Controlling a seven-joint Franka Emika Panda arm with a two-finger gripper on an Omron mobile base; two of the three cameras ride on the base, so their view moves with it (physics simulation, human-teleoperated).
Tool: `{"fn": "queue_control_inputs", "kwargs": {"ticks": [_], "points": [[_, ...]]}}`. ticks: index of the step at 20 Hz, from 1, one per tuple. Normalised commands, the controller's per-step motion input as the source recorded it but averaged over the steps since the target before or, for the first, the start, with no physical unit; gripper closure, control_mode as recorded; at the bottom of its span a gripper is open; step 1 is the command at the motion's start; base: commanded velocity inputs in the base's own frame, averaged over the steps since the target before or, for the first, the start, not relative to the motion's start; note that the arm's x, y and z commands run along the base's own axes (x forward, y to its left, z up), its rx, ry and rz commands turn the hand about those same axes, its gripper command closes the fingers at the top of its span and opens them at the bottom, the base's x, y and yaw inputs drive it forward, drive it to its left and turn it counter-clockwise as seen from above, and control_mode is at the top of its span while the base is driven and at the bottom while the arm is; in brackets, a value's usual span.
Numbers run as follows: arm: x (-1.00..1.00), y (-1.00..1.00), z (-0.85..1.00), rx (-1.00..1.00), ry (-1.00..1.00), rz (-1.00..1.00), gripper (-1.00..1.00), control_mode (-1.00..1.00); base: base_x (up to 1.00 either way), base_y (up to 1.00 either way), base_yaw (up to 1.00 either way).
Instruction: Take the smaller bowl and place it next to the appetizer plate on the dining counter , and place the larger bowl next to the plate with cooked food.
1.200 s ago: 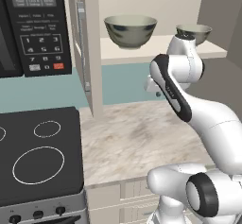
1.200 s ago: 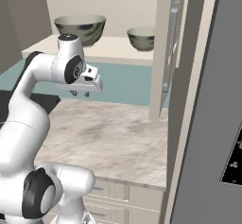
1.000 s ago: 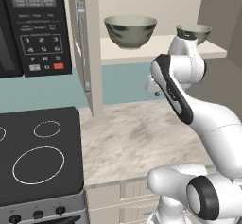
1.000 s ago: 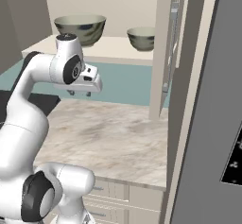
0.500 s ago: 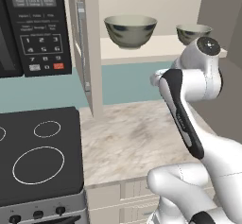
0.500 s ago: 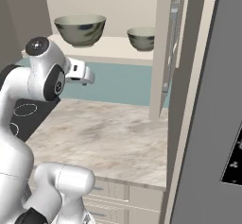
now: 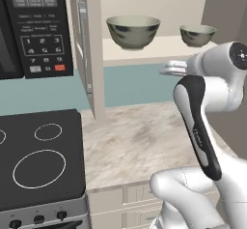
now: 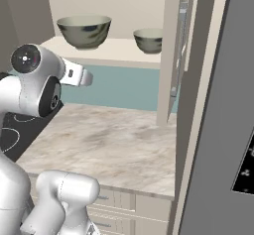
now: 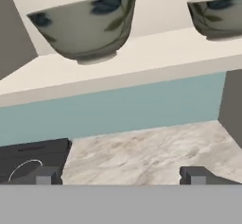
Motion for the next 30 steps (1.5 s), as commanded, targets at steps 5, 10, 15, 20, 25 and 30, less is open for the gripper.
{"fn": "queue_control_inputs", "kwargs": {"ticks": [5, 10, 15, 20, 25, 30], "points": [[-0.17, 0.11, 0.83, 0.23, -0.01, -0.07, -1.0, -1.0, 0.0, 0.0, 0.0], [-0.03, 0.07, 0.56, 0.21, 0.02, -0.1, -1.0, -1.0, 0.0, 0.0, 0.0], [0.15, 0.11, 0.14, 0.14, 0.05, -0.09, -1.0, -1.0, 0.0, 0.0, 0.0], [0.5, 0.02, 0.0, 0.04, -0.01, 0.0, -1.0, -1.0, 0.0, 0.0, 0.0], [0.26, 0.0, 0.0, 0.0, -0.1, 0.0, -1.0, -1.0, 0.0, 0.0, 0.0], [0.52, 0.0, 0.08, 0.0, 0.0, 0.0, -1.0, -1.0, 0.0, 0.0, 0.0]]}}
